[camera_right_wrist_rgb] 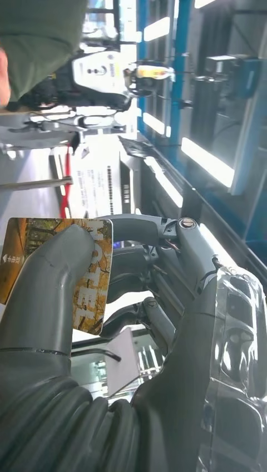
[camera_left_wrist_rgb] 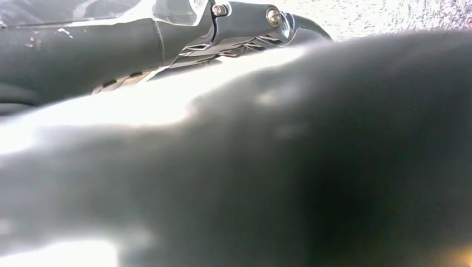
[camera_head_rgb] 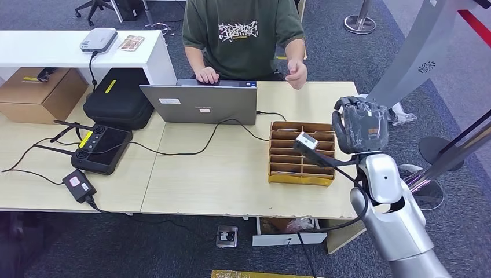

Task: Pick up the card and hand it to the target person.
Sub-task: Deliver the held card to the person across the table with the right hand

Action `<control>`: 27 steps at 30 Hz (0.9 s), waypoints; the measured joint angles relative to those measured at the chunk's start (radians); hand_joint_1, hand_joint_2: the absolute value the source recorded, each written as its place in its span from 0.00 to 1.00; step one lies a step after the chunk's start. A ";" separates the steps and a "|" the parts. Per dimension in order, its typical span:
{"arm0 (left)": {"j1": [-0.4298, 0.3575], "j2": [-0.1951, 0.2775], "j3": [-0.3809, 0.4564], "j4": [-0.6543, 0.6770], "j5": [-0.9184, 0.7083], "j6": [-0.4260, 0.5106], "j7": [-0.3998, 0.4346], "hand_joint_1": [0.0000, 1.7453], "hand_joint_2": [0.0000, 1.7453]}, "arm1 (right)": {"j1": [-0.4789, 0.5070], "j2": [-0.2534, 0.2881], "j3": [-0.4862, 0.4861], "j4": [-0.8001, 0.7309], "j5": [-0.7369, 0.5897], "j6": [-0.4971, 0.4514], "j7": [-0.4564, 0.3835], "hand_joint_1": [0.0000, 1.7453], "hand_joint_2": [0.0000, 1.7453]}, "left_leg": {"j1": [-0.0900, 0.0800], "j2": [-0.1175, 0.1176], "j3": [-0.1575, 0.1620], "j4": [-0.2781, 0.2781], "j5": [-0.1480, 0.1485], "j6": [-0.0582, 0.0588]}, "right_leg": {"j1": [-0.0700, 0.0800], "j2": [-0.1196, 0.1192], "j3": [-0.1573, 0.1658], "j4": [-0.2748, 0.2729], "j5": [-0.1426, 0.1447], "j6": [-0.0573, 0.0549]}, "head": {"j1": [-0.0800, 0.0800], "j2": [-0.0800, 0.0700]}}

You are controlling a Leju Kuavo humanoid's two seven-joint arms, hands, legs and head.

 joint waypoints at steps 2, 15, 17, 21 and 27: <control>0.000 0.000 0.000 0.000 0.000 0.001 0.003 0.00 0.00 | -0.016 -0.002 0.002 -0.001 -0.001 0.003 0.000 0.86 1.00 | 0.000 0.000 0.000 0.000 0.000 0.000 | 0.000 0.000 0.000 0.000 0.000 0.000 | 0.000 0.000; -0.001 0.001 0.000 0.000 0.003 0.001 0.028 0.00 0.00 | -0.101 0.014 0.044 0.117 -0.041 0.010 -0.010 0.90 1.00 | 0.000 -0.001 -0.001 0.000 0.000 0.000 | 0.000 -0.001 0.000 0.000 0.000 0.000 | 0.000 0.000; -0.001 0.001 0.000 0.000 0.002 0.000 0.028 0.00 0.00 | -0.103 0.014 0.049 0.126 -0.043 0.004 -0.010 0.90 1.00 | 0.000 -0.002 -0.001 0.000 0.000 0.000 | 0.000 -0.001 0.000 0.000 0.000 0.000 | 0.000 0.000; -0.001 0.002 0.000 0.000 0.000 -0.002 0.028 0.00 0.00 | -0.103 0.014 0.052 0.139 -0.047 -0.003 -0.011 0.91 1.00 | 0.000 -0.002 -0.001 0.000 0.000 0.000 | 0.000 -0.001 0.000 0.000 0.000 0.000 | 0.000 0.000; -0.001 0.004 0.000 0.000 -0.003 -0.005 0.028 0.00 0.00 | -0.103 0.014 0.052 0.151 -0.058 -0.008 -0.016 0.89 1.00 | 0.000 -0.002 -0.001 0.000 0.000 0.000 | 0.000 -0.001 0.000 0.000 0.000 0.000 | 0.000 0.000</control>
